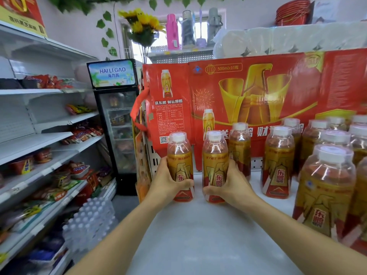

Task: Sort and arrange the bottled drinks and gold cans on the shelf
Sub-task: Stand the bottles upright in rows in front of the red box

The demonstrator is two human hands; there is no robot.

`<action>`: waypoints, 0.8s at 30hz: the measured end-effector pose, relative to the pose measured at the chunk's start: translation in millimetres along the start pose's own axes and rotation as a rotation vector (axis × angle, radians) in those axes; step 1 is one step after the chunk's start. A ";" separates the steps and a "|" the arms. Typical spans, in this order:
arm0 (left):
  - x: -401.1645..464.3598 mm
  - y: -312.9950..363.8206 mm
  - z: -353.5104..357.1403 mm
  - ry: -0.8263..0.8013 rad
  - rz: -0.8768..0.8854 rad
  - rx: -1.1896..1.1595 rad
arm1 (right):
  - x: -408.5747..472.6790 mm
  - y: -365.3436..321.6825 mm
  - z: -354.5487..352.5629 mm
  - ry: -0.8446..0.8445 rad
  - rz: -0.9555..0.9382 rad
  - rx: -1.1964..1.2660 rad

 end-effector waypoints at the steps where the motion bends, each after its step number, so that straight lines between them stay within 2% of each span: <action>1: 0.1 0.5 0.7 0.002 0.009 0.007 | 0.8 -1.1 1.5 0.008 -0.004 -0.005; 11: 0.0 3.6 5.7 0.019 0.031 0.069 | 3.9 -9.6 9.6 -0.015 0.017 -0.041; 16: -9.9 26.9 2.3 0.062 0.051 0.071 | 5.7 -26.4 -17.4 -0.082 -0.007 -0.173; 20: -11.6 82.2 -10.3 0.246 0.352 0.198 | 23.1 -58.2 -72.8 -0.057 -0.071 -0.315; 22: -6.4 109.5 0.8 0.178 0.558 0.435 | 35.7 -71.4 -99.1 0.018 -0.096 -0.433; 24: 2.2 123.4 22.1 -0.006 0.686 0.804 | 51.6 -78.1 -116.3 0.071 -0.104 -0.562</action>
Point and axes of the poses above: each hand's wrist, its own x-axis towards the middle knuckle, its own z-axis out of the palm, y = z × x, the point moved 4 cm from there along x, towards the middle knuckle, and after that the axes turned 11 degrees about -x, right-handed, at the moved point
